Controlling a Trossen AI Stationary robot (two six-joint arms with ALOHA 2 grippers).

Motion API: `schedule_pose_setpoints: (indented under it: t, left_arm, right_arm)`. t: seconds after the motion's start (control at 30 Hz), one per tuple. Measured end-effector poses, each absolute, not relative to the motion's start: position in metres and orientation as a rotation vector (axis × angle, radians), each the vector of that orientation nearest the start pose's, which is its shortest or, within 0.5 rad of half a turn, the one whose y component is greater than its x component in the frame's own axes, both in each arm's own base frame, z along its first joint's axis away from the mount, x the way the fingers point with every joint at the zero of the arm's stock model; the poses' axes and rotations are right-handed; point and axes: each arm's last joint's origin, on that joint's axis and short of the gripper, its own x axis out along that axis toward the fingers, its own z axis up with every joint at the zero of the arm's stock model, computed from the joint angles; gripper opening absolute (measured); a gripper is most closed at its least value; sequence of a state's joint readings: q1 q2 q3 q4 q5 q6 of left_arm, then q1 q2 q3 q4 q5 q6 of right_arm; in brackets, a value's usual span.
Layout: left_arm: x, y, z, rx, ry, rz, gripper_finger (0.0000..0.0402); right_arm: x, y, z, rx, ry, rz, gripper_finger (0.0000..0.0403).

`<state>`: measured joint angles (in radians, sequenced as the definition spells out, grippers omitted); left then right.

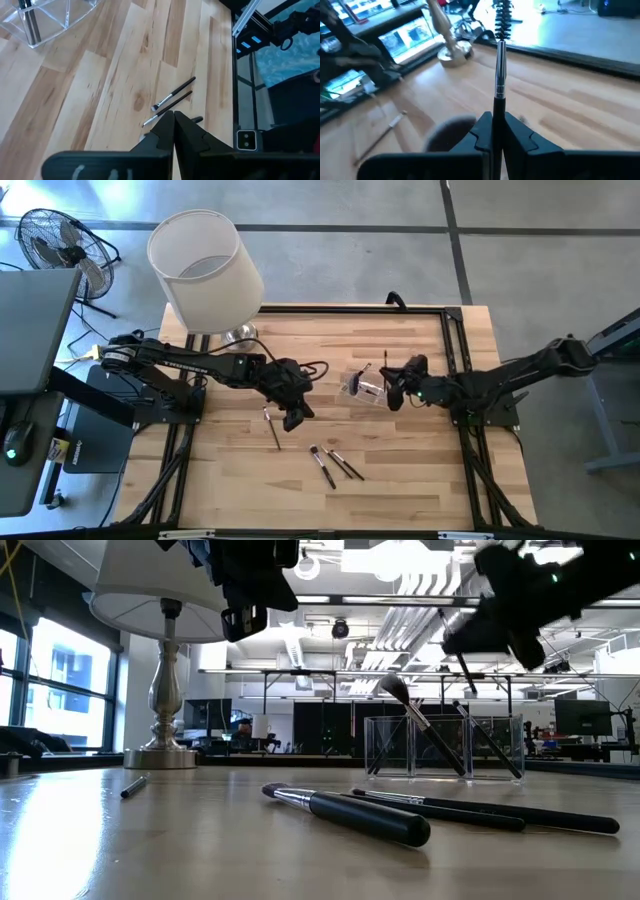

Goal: Put items in baskets/containers
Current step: Put the black lash brush into the transparent organizer, then put the black foundation brush into the transparent organizer

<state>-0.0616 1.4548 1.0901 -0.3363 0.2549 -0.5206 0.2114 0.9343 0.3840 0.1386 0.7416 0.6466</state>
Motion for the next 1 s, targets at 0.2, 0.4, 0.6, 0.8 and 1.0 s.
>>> schedule_pose_setpoints:
  t: [0.2, 0.4, 0.6, 0.8, 1.0]
  left_arm:
    - [0.312, -0.027, 0.273, -0.591, 0.77, -0.108, 0.0001]
    - [0.312, -0.027, 0.273, -0.605, 0.773, -0.102, 0.0001]
    - [0.312, -0.027, 0.273, -0.614, 0.773, -0.097, 0.0001]
    - [0.312, -0.027, 0.273, -0.625, 0.773, -0.093, 0.0001]
    - [0.312, -0.026, 0.273, -0.63, 0.77, -0.081, 0.0001]
  right_arm:
    - [0.179, 0.02, 0.19, 0.389, 0.218, -0.655, 0.0013]
    - [0.175, 0.019, 0.182, 0.33, 0.309, -0.662, 0.0013]
    - [0.174, 0.019, 0.178, 0.312, 0.37, -0.635, 0.0038]
    - [0.173, 0.019, 0.177, 0.308, 0.386, -0.634, 0.006]
    - [0.173, 0.019, 0.177, 0.281, 0.395, -0.628, 0.0056]
